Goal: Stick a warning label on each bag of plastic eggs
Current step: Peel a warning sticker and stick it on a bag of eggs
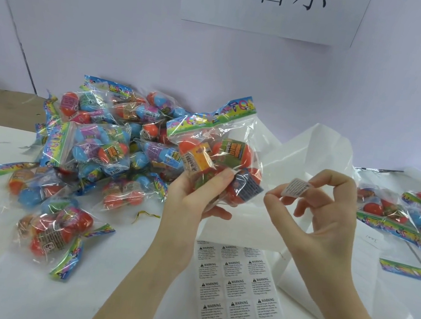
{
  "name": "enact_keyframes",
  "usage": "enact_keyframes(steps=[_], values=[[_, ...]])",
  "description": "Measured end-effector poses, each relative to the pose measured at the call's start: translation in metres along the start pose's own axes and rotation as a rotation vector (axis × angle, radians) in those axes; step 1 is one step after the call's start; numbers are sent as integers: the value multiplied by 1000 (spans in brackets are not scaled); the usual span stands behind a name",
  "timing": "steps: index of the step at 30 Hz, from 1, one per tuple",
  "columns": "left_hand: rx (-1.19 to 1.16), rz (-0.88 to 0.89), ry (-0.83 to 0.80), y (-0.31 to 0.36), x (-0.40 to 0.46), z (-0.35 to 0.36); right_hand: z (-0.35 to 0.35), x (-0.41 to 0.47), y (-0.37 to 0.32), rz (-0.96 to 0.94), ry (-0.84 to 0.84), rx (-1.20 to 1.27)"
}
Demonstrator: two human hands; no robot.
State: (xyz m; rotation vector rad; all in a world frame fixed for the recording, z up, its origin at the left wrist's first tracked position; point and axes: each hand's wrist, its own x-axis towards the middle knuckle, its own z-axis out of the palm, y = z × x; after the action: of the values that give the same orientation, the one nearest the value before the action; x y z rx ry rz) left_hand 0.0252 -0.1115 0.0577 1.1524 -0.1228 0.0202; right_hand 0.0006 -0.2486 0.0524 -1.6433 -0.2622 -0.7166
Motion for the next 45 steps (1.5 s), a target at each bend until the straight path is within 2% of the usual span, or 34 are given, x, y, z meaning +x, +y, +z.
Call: enact_keyframes(steps=[5, 9, 13, 16, 27, 32, 39, 45], values=[[-75, -47, -75, 4, 1, -3, -9, 6, -3, 133, -6, 187], [-115, -75, -102, 5, 1, -4, -13, 9, -4, 154, -28, 223], [-98, -109, -62, 6, 5, -9, -14, 11, -5, 95, 2, 105], [-50, -110, -8, 4, 8, -10, -18, 12, -7, 74, 63, 114], [49, -75, 17, -3, 8, -6, -12, 12, -5, -13, 122, -147], [76, -42, 4, -3, 6, -4, -10, 9, -4, -55, 17, -88], [171, -28, -44, -5, 3, 0, -10, 2, -4, -55, -248, -157], [181, -13, -84, -6, 1, 2, -5, 0, -4, -115, -305, -263]])
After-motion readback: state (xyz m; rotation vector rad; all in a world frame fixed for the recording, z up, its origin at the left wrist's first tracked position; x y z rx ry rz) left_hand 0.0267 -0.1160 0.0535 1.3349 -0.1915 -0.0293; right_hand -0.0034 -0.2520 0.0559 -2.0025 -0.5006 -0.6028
